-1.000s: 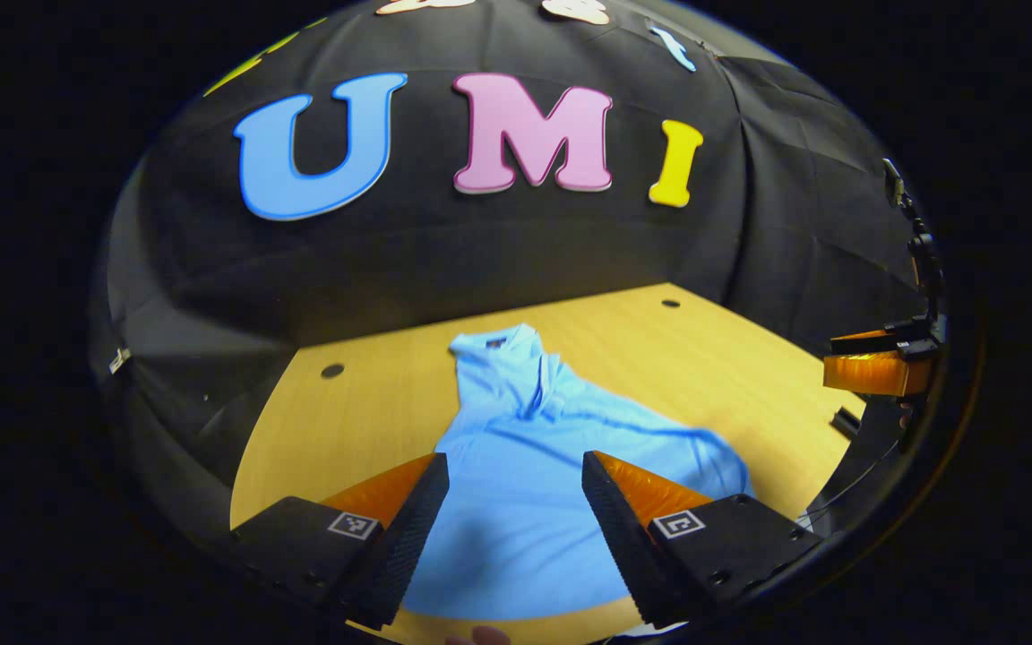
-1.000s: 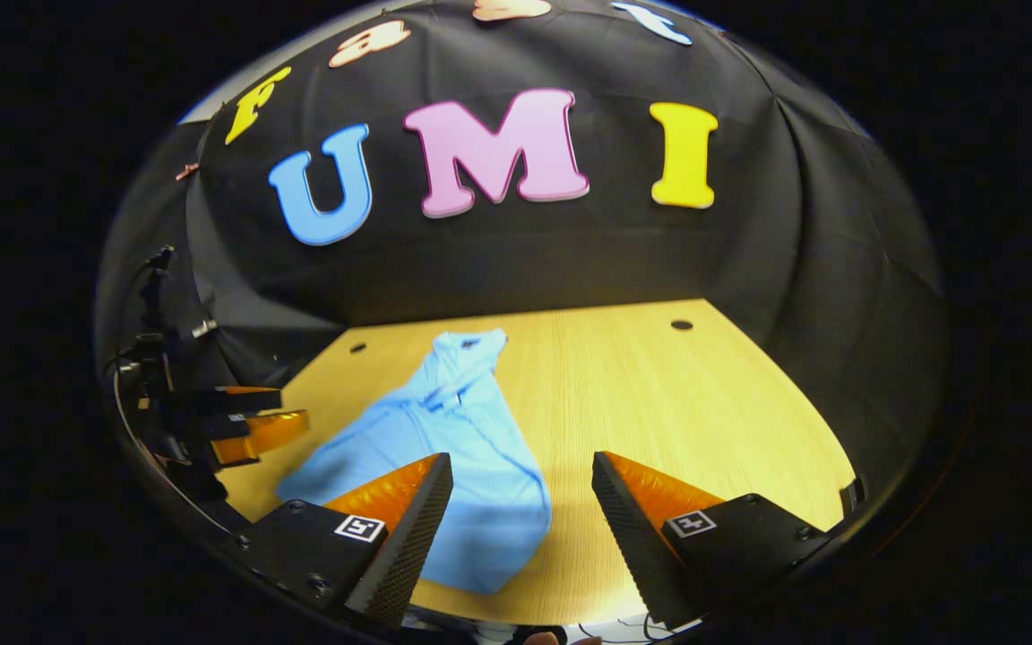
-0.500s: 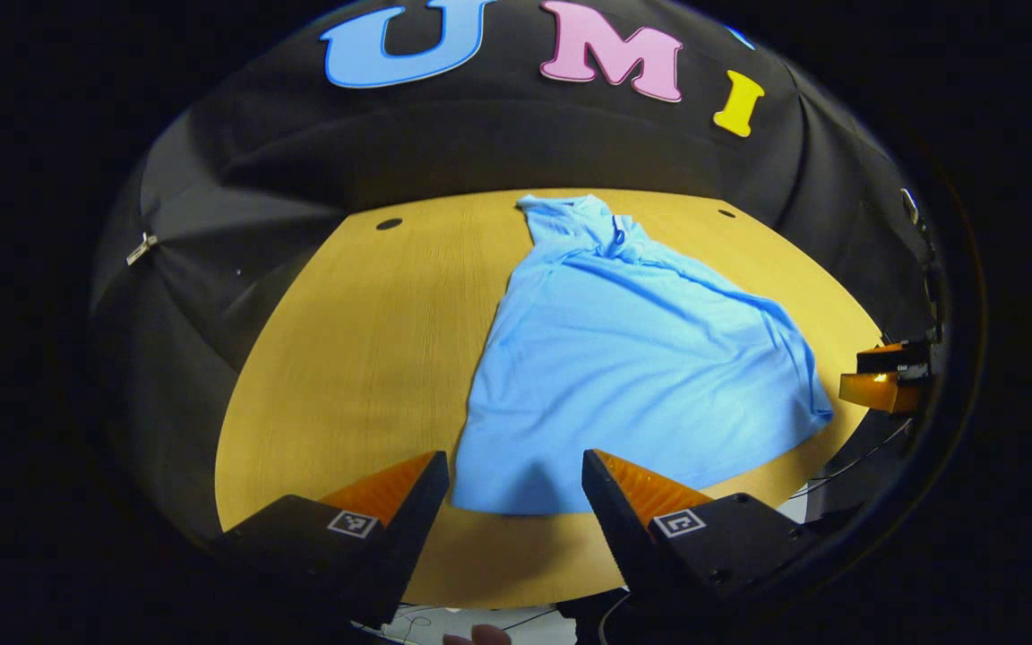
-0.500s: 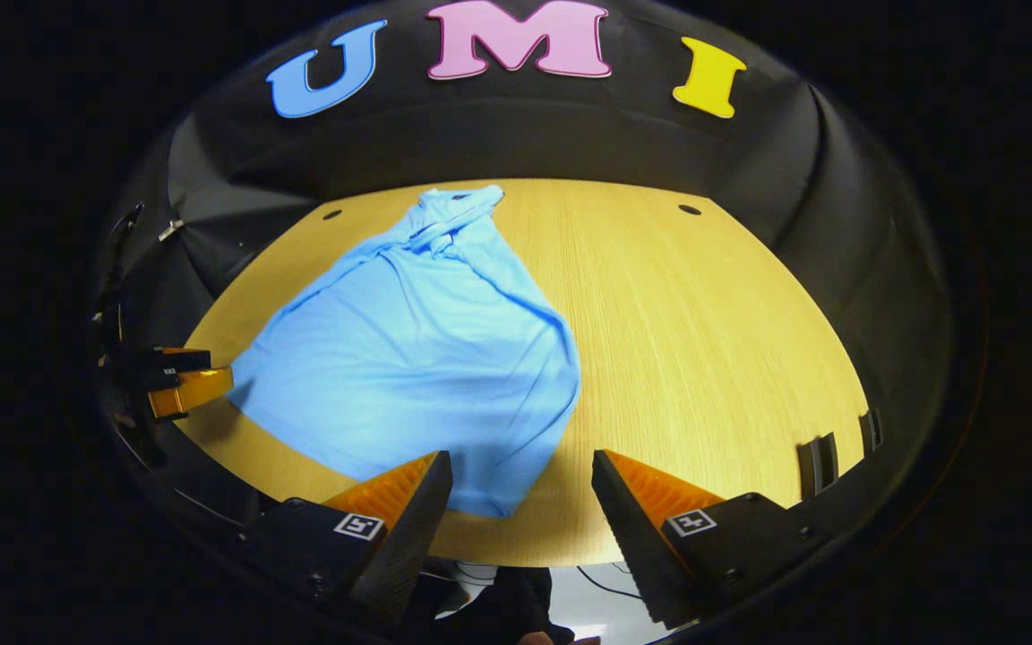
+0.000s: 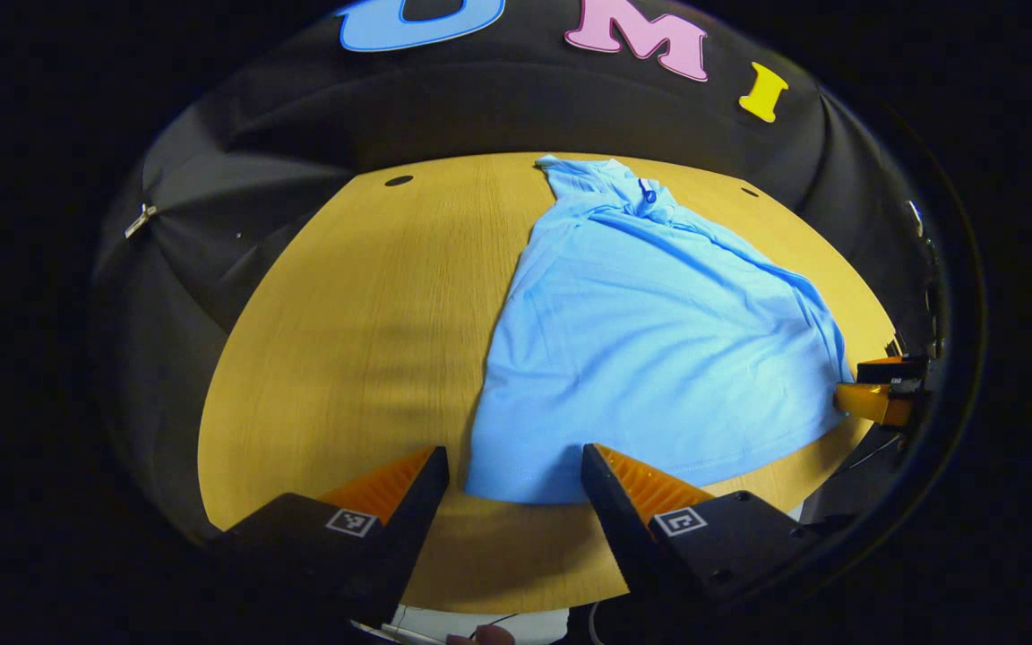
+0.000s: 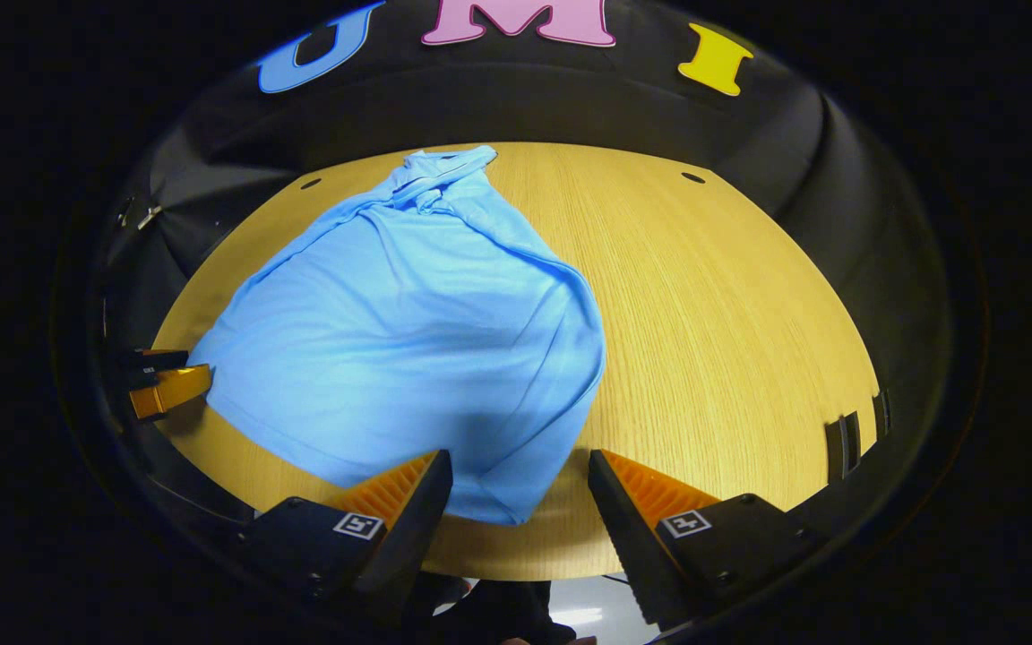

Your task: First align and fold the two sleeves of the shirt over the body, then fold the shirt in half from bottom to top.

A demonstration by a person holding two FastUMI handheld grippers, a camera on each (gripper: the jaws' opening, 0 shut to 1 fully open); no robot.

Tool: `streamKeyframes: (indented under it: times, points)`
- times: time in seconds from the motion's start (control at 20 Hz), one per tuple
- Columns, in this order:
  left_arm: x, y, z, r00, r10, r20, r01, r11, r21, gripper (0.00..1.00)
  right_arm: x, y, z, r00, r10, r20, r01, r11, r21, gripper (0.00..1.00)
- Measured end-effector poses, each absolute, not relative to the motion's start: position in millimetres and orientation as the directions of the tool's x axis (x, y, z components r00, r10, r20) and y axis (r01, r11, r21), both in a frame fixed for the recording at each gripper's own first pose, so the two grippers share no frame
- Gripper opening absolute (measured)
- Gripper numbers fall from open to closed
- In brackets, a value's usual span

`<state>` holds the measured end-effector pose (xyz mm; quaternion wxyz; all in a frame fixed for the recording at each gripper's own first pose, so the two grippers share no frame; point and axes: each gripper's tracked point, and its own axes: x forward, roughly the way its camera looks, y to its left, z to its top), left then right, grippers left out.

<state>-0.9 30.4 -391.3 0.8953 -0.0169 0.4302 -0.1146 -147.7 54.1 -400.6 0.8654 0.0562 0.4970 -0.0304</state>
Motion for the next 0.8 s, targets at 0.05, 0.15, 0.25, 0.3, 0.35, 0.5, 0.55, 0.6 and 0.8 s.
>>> streamKeyframes:
  times: [0.05,0.15,0.25,0.3,0.35,0.5,0.55,0.6,0.8]
  points:
    - [-2.3,30.9,-392.6,0.598,-0.22,-0.77,0.194,0.973,-0.128,0.98,-144.6,55.6,-401.4,0.508,0.011,-0.861,0.106,0.992,0.075,0.96]
    - [-2.5,25.3,-392.4,0.591,-0.232,-0.773,0.208,0.969,-0.132,0.98,-143.6,60.3,-400.7,0.51,0.028,-0.86,0.102,0.99,0.093,0.95]
    - [-2.5,15.6,-391.5,0.588,-0.253,-0.768,0.236,0.962,-0.136,0.73,-141.9,67.2,-401.9,0.509,0.048,-0.859,0.079,0.992,0.102,0.77]
    - [-2.8,9.9,-389.8,0.586,-0.267,-0.765,0.249,0.958,-0.143,0.55,-142.5,70.5,-400.4,0.511,0.059,-0.857,0.065,0.992,0.107,0.62]
    - [-4.2,5.8,-388.3,0.586,-0.276,-0.762,0.258,0.955,-0.147,0.38,-141.4,75.3,-401.6,0.514,0.073,-0.855,0.052,0.992,0.117,0.46]
    - [-2.0,3.1,-387.4,0.596,-0.273,-0.755,0.226,0.959,-0.169,0.08,-141.3,80.1,-399.1,0.527,0.088,-0.846,0.056,0.989,0.137,0.09]
    - [-1.0,3.0,-386.0,0.598,-0.276,-0.753,0.209,0.96,-0.186,0.07,-138.9,81.0,-397.5,0.536,0.095,-0.839,0.056,0.987,0.148,0.09]
    - [-0.5,2.7,-385.3,0.595,-0.278,-0.754,0.194,0.96,-0.201,0.07,-140.9,82.6,-394.1,0.542,0.109,-0.833,0.05,0.986,0.162,0.05]
    - [3.1,1.6,-375.6,0.613,-0.273,-0.742,0.2,0.962,-0.188,0.06,-131.1,75.4,-382.4,0.578,0.107,-0.809,0.056,0.984,0.17,0.05]
